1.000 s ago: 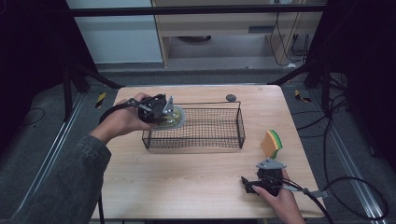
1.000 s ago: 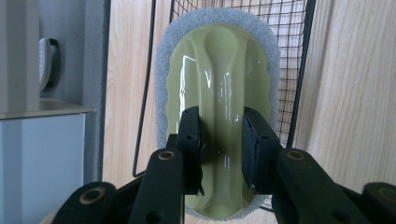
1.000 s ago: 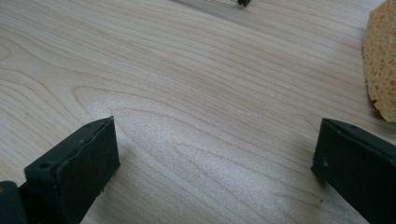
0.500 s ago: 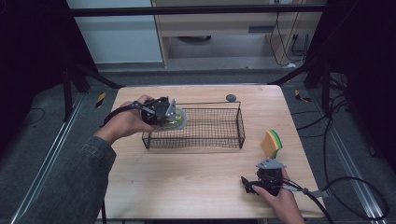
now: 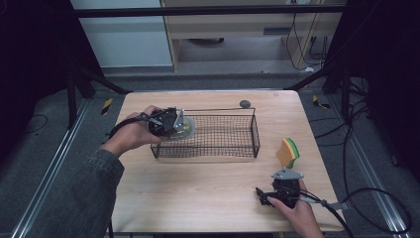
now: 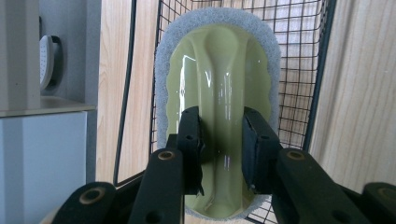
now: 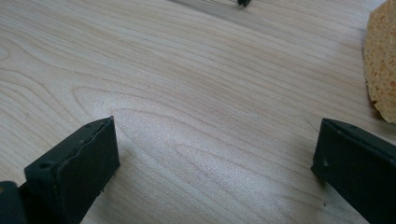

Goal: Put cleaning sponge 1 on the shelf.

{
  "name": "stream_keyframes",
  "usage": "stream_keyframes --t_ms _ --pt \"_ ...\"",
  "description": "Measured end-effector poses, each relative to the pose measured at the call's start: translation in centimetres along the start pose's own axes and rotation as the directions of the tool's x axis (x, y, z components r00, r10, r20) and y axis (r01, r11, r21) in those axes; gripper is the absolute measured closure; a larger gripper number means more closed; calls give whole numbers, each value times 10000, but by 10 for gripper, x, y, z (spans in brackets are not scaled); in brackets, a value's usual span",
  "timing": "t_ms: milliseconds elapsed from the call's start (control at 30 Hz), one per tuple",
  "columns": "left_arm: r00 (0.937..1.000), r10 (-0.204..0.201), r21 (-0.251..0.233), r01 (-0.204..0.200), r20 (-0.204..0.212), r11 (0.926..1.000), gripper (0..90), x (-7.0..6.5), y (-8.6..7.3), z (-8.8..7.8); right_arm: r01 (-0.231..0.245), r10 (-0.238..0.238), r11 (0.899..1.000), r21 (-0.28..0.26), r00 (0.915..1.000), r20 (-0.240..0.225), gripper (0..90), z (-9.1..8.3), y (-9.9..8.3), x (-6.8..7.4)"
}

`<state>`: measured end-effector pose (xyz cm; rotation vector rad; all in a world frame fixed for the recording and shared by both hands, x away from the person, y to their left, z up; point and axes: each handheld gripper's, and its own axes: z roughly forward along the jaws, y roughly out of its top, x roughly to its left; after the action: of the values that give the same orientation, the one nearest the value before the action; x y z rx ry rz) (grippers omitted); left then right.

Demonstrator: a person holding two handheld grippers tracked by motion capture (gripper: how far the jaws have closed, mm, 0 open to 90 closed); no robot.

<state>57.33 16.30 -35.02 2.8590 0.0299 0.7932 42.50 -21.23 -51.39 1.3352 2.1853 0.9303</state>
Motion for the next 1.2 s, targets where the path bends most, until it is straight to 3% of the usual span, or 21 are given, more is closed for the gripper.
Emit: stream_keyframes --t_ms 700,1200 --pt "9989 -40 160 32 464 9999 708 -7 -4 31 1 -1 10000 -1 10000 0 4 0 0 0" --pt "9980 -168 355 146 617 9993 707 -8 -7 39 -3 3 10000 -2 10000 -1 5 0 0 0"
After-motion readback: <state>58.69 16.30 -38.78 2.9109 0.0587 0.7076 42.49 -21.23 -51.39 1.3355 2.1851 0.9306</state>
